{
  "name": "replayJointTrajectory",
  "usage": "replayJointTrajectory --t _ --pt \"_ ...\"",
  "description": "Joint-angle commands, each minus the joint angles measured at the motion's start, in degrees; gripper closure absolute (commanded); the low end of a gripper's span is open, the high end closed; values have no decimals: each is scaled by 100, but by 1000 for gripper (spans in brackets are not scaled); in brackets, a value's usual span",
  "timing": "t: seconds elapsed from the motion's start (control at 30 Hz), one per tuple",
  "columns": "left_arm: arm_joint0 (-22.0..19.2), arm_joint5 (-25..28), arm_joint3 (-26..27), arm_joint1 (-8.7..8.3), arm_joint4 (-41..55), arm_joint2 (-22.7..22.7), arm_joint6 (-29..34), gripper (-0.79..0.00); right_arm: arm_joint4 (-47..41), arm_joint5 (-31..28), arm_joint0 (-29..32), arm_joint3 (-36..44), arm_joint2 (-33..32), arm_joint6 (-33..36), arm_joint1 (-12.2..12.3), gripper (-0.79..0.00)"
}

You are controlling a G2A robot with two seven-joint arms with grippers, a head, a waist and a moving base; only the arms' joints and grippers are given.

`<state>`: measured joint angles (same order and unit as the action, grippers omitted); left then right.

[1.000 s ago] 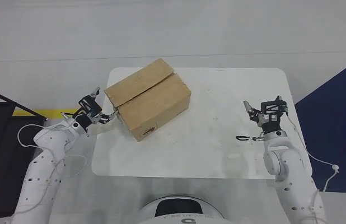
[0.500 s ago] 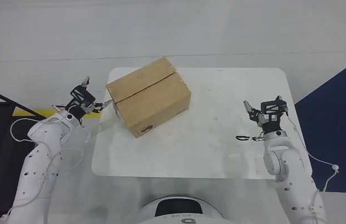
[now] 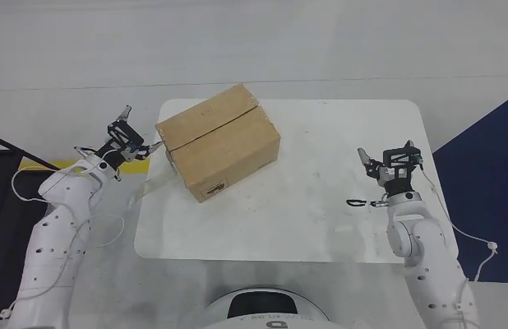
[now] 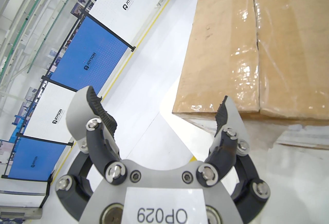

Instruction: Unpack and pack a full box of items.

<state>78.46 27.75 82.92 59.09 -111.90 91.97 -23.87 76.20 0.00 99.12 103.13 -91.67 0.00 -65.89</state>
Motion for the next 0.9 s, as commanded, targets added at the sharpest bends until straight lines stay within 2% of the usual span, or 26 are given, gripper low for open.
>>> replayJointTrajectory --t 0.0,0.13,0.27,0.4,0.53,0.87 --pt "273 -262 229 -43 -291 196 -64 -785 0 0 0 0 0 0 0 -785" --pt "731 -1149 563 -63 -1038 237 8 -785 0 0 0 0 0 0 0 -785" --pt "792 -1707 484 -27 -1429 -100 -23 -785 0 0 0 0 0 0 0 -785" --pt "642 -1911 344 13 -1429 -351 -55 -785 0 0 0 0 0 0 0 -785" --pt "401 -2136 150 57 -1629 -614 192 -785 0 0 0 0 0 0 0 -785" --pt "-24 -2062 -145 126 -1609 -1036 160 -785 0 0 0 0 0 0 0 -785"
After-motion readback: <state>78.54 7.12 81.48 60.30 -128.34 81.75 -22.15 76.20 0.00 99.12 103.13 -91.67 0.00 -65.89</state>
